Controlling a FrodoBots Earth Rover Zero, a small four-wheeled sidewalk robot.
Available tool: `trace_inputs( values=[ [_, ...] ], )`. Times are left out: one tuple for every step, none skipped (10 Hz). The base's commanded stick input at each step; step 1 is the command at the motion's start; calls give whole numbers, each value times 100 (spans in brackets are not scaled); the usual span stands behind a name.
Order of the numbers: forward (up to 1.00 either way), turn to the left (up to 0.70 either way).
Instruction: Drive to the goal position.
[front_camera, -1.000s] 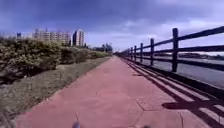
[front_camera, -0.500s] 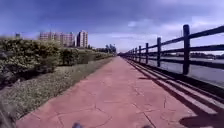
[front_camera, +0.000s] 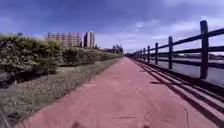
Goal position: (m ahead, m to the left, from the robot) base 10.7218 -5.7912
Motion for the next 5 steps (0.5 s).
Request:
trace_inputs(
  values=[
    [70,0],
    [70,0],
    [70,0],
    [70,0],
    [70,0]
  ],
)
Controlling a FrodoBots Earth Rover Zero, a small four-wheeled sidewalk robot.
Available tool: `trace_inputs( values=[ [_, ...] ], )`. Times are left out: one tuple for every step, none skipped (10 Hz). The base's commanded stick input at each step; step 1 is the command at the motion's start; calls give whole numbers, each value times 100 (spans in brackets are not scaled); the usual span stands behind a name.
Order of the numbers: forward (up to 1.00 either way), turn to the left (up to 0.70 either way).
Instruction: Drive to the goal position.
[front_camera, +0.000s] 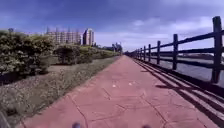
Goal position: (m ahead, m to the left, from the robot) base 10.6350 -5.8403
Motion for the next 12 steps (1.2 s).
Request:
trace_inputs(
  values=[
    [70,0],
    [70,0],
    [70,0],
    [70,0],
    [70,0],
    [70,0],
    [70,0],
    [70,0],
    [70,0],
    [70,0],
    [70,0],
    [70,0]
  ],
)
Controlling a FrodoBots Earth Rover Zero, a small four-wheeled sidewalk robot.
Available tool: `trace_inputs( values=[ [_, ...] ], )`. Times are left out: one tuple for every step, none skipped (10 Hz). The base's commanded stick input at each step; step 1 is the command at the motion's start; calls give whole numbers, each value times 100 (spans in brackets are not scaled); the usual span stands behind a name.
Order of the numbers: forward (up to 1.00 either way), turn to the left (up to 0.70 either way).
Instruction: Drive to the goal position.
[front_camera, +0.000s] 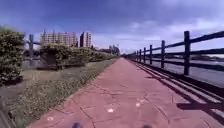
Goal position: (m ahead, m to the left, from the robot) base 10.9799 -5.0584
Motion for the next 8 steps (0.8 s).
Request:
trace_inputs(
  values=[
    [70,0],
    [70,0],
    [70,0],
    [70,0],
    [70,0],
    [70,0],
    [70,0],
    [70,0]
  ],
)
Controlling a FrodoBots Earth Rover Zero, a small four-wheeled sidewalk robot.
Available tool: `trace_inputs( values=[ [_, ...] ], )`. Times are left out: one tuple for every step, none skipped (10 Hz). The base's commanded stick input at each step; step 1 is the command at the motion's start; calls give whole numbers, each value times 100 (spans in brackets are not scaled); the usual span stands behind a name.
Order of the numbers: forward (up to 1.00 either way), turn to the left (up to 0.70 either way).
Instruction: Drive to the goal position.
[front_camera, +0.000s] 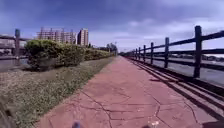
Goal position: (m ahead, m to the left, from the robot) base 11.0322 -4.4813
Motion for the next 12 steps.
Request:
trace_inputs(
  values=[
    [70,0],
    [70,0],
    [70,0],
    [70,0],
    [70,0],
    [70,0],
    [70,0],
    [70,0],
    [70,0],
    [70,0],
    [70,0],
    [70,0]
  ],
)
